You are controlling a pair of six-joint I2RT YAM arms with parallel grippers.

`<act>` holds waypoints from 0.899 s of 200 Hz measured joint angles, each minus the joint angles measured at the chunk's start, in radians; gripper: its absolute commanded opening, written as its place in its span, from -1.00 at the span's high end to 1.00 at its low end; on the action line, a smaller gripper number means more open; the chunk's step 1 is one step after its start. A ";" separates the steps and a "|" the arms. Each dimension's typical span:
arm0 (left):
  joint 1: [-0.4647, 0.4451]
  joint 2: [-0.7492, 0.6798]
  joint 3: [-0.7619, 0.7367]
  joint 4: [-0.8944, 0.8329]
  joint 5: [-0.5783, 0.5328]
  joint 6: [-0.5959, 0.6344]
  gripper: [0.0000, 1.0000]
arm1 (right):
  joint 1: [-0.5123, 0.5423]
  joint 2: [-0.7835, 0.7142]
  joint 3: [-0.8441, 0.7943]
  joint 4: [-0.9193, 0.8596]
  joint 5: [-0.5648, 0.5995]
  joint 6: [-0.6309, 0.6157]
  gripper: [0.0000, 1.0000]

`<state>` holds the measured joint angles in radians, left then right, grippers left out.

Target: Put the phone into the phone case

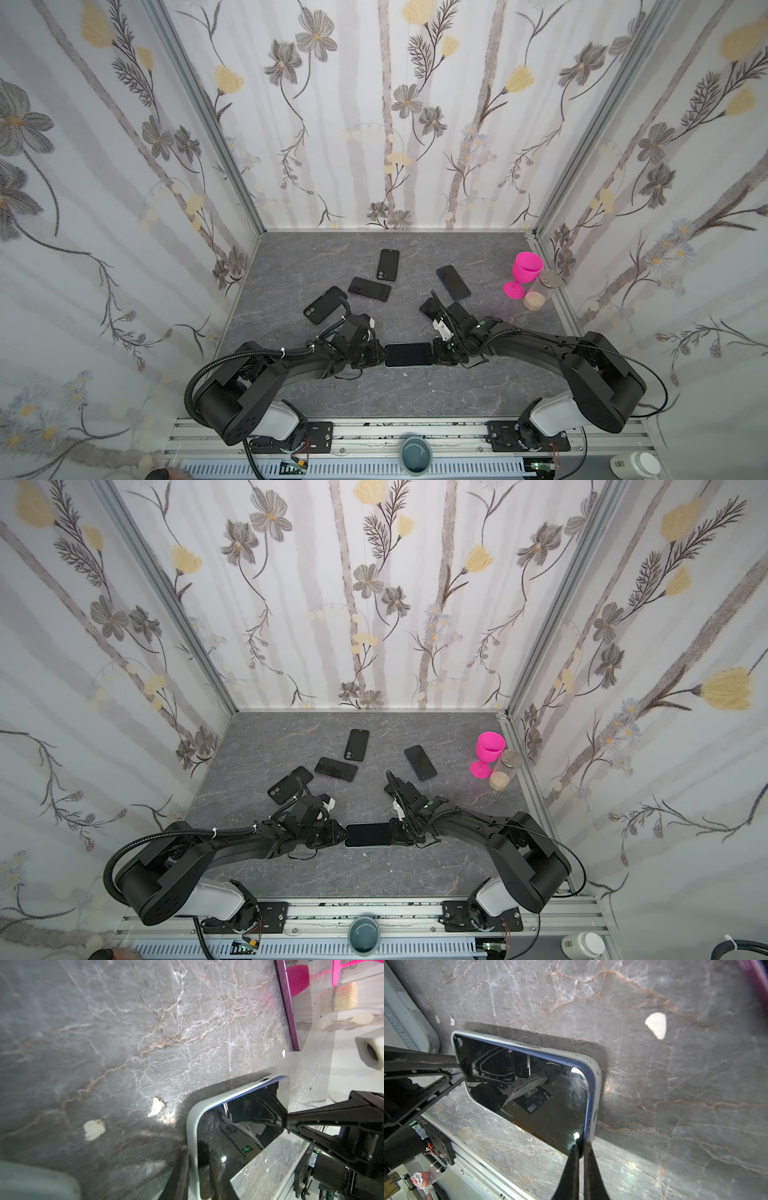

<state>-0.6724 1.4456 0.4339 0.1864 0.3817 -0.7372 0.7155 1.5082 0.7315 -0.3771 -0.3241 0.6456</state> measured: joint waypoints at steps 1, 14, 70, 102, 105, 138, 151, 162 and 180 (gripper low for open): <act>0.000 0.000 0.000 0.000 0.000 0.000 0.57 | 0.000 0.000 0.000 0.000 0.000 0.000 0.88; 0.000 0.001 0.000 0.001 0.000 0.000 0.57 | -0.002 0.004 -0.002 0.000 -0.003 0.000 0.87; 0.000 0.001 -0.007 0.019 -0.003 0.001 0.56 | -0.005 0.021 -0.022 0.029 0.004 -0.003 0.87; 0.000 -0.002 -0.010 0.023 -0.003 0.000 0.56 | -0.006 0.022 -0.022 0.030 0.001 -0.003 0.87; 0.000 -0.002 -0.010 0.023 -0.003 0.000 0.57 | -0.006 0.022 -0.022 0.030 0.001 -0.003 0.87; 0.000 -0.003 -0.010 0.023 -0.004 0.000 0.57 | -0.006 0.022 -0.013 0.021 0.002 -0.003 0.82; 0.000 -0.011 -0.010 0.022 -0.006 0.000 0.57 | -0.005 0.021 -0.004 0.016 0.004 -0.003 0.74; -0.002 -0.021 -0.010 0.014 -0.013 0.000 0.55 | -0.001 0.011 0.003 0.014 0.008 -0.003 0.64; -0.003 -0.053 -0.010 -0.028 -0.033 0.000 0.55 | 0.006 -0.011 0.018 0.000 0.038 -0.007 0.51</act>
<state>-0.6754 1.3922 0.4244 0.1581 0.3485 -0.7368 0.7212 1.4971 0.7494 -0.3771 -0.2863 0.6384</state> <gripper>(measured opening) 0.226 0.210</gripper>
